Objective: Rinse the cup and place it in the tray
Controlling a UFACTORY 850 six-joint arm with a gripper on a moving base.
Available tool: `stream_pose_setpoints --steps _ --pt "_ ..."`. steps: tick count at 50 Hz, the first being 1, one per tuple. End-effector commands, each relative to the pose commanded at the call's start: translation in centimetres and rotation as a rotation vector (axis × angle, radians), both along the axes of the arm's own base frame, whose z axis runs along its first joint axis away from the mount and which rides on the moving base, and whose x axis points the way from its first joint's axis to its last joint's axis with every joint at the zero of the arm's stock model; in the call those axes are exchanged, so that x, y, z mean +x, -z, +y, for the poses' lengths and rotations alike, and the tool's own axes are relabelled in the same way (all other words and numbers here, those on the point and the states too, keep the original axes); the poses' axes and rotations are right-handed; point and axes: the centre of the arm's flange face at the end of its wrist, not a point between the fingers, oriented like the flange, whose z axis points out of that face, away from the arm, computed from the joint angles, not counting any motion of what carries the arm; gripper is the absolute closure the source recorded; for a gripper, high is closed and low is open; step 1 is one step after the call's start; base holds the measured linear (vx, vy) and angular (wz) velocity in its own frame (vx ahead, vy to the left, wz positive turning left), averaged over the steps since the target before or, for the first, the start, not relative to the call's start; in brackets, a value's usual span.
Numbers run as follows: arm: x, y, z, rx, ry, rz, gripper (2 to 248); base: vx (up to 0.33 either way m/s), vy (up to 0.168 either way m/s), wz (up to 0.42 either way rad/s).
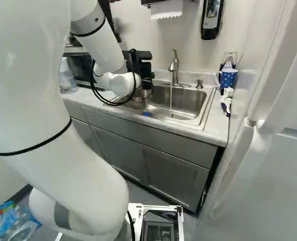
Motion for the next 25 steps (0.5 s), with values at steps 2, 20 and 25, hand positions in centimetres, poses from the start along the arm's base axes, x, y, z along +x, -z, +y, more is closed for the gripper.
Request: stream_pose_setpoints --steps 2,20,25 --pt "-0.1 0.2 -0.2 0.000 0.005 0.004 126 0.000 0.000 0.000" --pt "-0.6 2.1 -2.1 0.004 0.045 0.045 126 0.000 0.000 0.000" --pt "-0.6 2.7 -2.5 0.006 0.054 0.056 126 0.000 0.000 0.000"
